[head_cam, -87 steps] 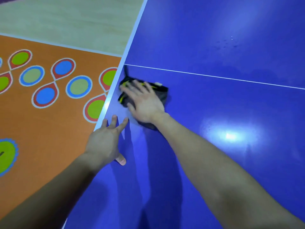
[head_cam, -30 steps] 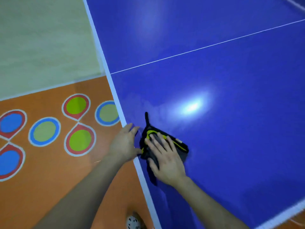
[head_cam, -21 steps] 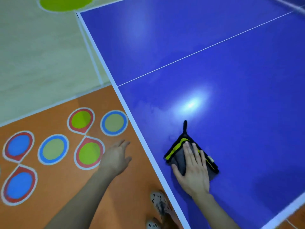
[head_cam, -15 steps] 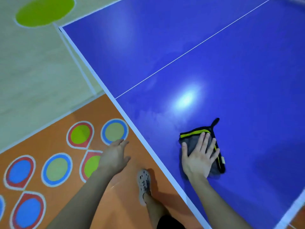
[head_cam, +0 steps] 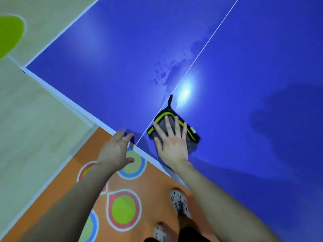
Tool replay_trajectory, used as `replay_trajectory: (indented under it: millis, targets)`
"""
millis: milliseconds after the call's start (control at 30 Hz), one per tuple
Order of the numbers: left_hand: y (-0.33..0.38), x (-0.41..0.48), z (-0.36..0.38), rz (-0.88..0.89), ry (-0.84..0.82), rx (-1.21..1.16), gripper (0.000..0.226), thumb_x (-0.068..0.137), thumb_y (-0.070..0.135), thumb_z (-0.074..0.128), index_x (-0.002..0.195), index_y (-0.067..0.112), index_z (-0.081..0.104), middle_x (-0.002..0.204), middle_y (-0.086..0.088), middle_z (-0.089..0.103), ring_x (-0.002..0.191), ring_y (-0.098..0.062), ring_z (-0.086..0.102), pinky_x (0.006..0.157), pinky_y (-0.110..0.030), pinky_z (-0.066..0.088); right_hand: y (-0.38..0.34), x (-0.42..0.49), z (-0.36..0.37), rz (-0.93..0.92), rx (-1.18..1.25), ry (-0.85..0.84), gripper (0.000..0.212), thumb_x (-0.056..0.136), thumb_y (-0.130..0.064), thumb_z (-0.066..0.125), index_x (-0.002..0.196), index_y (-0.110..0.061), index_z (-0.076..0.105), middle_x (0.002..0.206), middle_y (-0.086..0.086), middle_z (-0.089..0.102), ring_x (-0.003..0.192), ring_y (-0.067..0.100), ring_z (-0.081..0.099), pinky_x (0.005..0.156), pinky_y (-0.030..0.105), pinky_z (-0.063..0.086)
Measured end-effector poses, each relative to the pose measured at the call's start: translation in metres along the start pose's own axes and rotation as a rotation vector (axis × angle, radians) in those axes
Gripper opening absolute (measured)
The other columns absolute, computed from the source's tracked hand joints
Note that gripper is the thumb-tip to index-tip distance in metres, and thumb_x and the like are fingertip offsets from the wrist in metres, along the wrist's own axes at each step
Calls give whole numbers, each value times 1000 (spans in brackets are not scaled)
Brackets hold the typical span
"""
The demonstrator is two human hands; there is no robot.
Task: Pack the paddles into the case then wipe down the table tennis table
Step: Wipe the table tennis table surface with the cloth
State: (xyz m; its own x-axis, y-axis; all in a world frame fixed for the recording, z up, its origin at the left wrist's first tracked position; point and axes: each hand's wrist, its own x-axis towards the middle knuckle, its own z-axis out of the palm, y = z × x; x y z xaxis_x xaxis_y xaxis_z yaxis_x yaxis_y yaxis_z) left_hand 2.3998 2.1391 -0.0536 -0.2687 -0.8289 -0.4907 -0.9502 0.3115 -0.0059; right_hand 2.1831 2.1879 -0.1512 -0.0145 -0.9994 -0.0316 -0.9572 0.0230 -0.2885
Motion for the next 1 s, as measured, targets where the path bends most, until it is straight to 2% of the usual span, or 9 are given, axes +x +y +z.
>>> replay_trajectory:
  millis: [167,267,433,567,667,733,867,933,1000]
  targets:
    - [-21,74,-27,108,-66,147,157,59,77,90,168,40,-17,178,-7,-20,165,-32,-16,133,-50,17,43,-70,-12,35,-29,-40,60,114,-61,34,170,-40,33,183,-5,9,170,24,-3,134,60,14]
    - [-24,99,-33,208,-95,261,174,47,89,85,161,36,-34,175,-10,-29,163,-33,-23,134,-55,5,80,-53,-21,349,-75,62,64,110,-63,38,168,-35,40,182,-2,16,170,26,6,133,61,15]
    - [-38,107,-25,324,-77,226,172,47,96,79,160,36,-37,174,-9,-30,163,-32,-22,134,-53,11,69,81,-17,871,-65,245,72,108,-57,27,172,-25,29,182,11,16,169,35,6,133,65,5]
    - [-34,106,-23,351,-32,256,175,44,98,77,163,32,-33,176,-13,-22,165,-35,-15,132,-53,17,-3,149,-3,800,-43,294,70,108,-50,31,173,-23,29,181,13,17,168,36,9,133,65,6]
    - [-32,103,-26,363,-24,289,175,42,100,76,164,30,-29,177,-15,-17,165,-36,-10,131,-53,23,-41,100,11,592,-16,274,67,110,-51,39,171,-26,34,182,8,19,169,31,11,134,61,9]
    - [-32,102,-30,366,-30,291,176,40,100,76,164,31,-29,178,-16,-16,166,-36,-8,129,-52,26,-27,43,14,607,-16,272,68,109,-58,41,171,-30,35,181,4,21,169,30,13,133,63,13]
    - [-33,100,-33,385,-30,308,174,41,102,73,165,32,-28,178,-16,-15,166,-36,-6,129,-51,28,47,-63,-15,1062,-67,216,84,104,-84,24,173,-37,17,184,2,4,169,30,-9,127,75,-10]
    - [-35,101,-32,404,-13,315,173,41,105,69,165,32,-27,178,-15,-13,166,-35,-6,129,-50,29,74,-88,-33,1008,-149,159,89,104,-85,22,175,-32,13,184,6,-3,169,27,-13,128,74,-11]
    - [-38,101,-31,413,0,321,172,41,107,66,165,32,-27,178,-15,-13,166,-35,-6,128,-50,31,86,-93,-39,804,-209,140,85,106,-79,22,175,-30,14,184,4,1,170,25,-7,131,72,-2]
